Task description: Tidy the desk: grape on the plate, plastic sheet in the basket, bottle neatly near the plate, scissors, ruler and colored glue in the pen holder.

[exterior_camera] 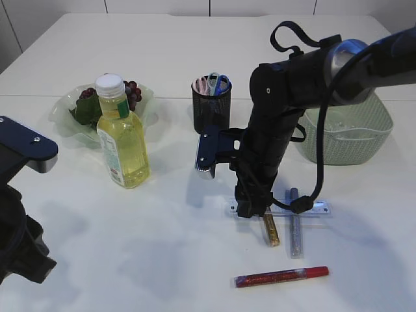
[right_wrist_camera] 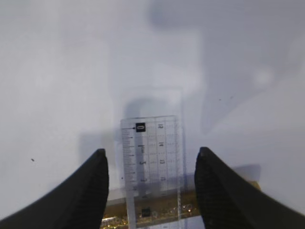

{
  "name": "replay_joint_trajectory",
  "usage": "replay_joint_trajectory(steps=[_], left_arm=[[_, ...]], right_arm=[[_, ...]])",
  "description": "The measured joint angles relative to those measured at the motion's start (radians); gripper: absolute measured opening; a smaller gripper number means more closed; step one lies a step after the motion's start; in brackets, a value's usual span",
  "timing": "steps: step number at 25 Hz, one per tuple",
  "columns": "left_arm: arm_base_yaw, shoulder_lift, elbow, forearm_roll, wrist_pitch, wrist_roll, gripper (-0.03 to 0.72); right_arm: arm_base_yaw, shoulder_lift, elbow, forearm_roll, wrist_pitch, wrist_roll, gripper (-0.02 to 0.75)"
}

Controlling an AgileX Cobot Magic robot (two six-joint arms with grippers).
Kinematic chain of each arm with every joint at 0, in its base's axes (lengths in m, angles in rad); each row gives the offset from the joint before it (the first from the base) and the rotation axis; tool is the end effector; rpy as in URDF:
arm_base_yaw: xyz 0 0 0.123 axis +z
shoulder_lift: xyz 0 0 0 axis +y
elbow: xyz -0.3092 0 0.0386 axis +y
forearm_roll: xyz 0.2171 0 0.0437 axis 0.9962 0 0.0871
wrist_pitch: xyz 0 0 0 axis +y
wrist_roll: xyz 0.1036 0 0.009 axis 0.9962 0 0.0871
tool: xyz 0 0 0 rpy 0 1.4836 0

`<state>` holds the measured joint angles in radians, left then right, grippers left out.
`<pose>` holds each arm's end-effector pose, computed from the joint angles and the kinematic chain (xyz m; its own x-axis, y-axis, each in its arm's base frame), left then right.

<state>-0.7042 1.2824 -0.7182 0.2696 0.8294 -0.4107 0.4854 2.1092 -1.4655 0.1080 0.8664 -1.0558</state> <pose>0.1537 -0.1037 0.2533 -0.8462 0.4303 -0.3142 0.4138 0.9023 0.1213 0.3561 0.1975 0.1709 -0.0862 -0.9848 -0.1506 -0.9918 0.0991 -0.0804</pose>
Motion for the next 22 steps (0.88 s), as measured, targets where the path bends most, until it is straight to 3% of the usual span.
replay_joint_trajectory(steps=[22], left_arm=[[0.0,0.0,0.0,0.0,-0.002,0.0,0.239]], right_arm=[[0.0,0.034,-0.005,0.0,-0.018,-0.01,0.457]])
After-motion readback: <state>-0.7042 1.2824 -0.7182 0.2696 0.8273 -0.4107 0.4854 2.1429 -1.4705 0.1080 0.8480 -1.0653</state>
